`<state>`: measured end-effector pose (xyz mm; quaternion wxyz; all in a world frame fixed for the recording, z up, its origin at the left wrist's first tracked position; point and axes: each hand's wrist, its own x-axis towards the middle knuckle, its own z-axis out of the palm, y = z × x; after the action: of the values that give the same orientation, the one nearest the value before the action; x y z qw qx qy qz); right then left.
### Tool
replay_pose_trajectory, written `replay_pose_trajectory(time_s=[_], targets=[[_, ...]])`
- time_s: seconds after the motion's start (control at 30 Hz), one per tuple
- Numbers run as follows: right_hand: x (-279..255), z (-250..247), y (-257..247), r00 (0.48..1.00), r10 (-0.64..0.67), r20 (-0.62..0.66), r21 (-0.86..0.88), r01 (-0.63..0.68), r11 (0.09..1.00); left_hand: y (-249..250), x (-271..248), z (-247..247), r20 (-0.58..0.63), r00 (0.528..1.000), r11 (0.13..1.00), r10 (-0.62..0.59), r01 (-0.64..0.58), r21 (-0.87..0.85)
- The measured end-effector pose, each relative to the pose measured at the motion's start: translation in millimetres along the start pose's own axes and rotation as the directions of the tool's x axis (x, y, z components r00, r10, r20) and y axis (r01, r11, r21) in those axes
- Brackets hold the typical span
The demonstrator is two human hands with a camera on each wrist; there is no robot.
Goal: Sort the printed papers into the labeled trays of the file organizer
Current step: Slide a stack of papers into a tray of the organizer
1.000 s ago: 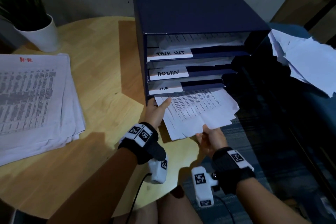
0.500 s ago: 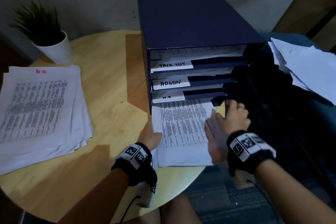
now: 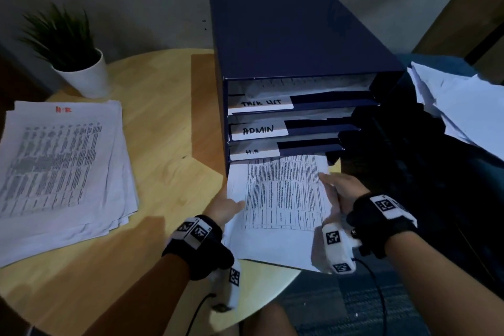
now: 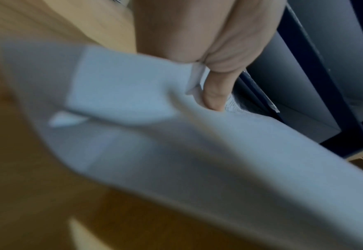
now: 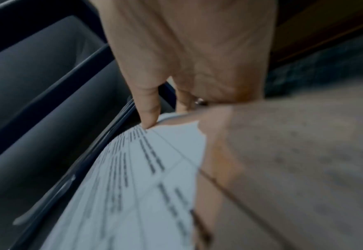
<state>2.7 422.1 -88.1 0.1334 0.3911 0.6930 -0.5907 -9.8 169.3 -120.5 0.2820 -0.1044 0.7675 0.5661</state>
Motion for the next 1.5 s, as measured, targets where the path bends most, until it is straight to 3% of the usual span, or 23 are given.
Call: replay_pose_trajectory(time_s=[0.1,0.2,0.27,0.43,0.53,0.67,0.73,0.83,0.93,1.07,1.2,1.4,1.5], targets=[[0.5,-1.1,-10.7,0.980,-0.161,-0.116,0.035,0.166,0.986,4.3,8.1,3.6,-0.015,0.999,0.999,-0.033,0.032,-0.032],[2.5,-0.2,-26.1,0.961,-0.245,-0.129,-0.062,0.239,0.969,14.7,16.7,10.6,-0.075,0.995,0.988,-0.070,0.059,-0.141],[4.9,-3.0,-29.2,0.969,-0.225,-0.098,-0.080,0.218,0.973,26.5,22.1,17.9,-0.123,0.986,0.962,-0.112,0.077,-0.262],[7.9,-19.3,2.4,1.000,-0.006,0.001,0.010,0.006,1.000,50.2,30.7,28.0,-0.108,0.979,0.912,-0.173,0.118,-0.394],[13.2,-18.1,11.6,0.985,-0.091,-0.149,0.038,0.098,0.994,49.8,36.2,25.2,-0.070,0.983,0.925,-0.173,0.137,-0.355],[20.6,-5.2,10.5,0.946,-0.151,-0.286,0.089,0.183,0.979,39.6,27.3,22.9,0.135,0.977,0.950,-0.163,0.193,-0.247],[24.3,5.1,7.8,0.942,-0.100,-0.322,0.190,0.168,0.967,36.0,25.0,19.5,0.112,0.979,0.958,-0.168,0.189,-0.215],[20.2,20.6,0.6,0.930,-0.049,-0.366,0.367,0.192,0.910,37.3,26.5,15.2,0.022,0.984,0.918,-0.177,0.173,-0.357],[8.9,38.1,-4.4,0.968,0.039,-0.247,0.497,0.092,0.863,37.6,24.9,20.4,-0.020,0.984,0.887,-0.180,0.153,-0.436],[-3.6,46.5,9.3,0.996,0.093,0.011,0.721,-0.072,0.689,21.9,22.1,29.6,-0.058,0.989,0.895,-0.138,0.100,-0.435],[-23.5,46.9,28.8,0.986,-0.037,0.165,0.866,-0.127,0.484,6.3,12.4,31.8,-0.097,0.991,0.928,-0.093,0.051,-0.370],[-39.6,59.8,24.3,0.962,-0.052,0.269,0.845,-0.209,0.493,15.9,9.6,29.1,-0.116,0.993,0.957,-0.008,-0.026,-0.288],[-45.4,64.4,7.1,0.967,-0.026,0.254,0.782,-0.190,0.594,32.4,11.1,27.7,-0.034,0.999,0.878,0.001,-0.018,-0.479]])
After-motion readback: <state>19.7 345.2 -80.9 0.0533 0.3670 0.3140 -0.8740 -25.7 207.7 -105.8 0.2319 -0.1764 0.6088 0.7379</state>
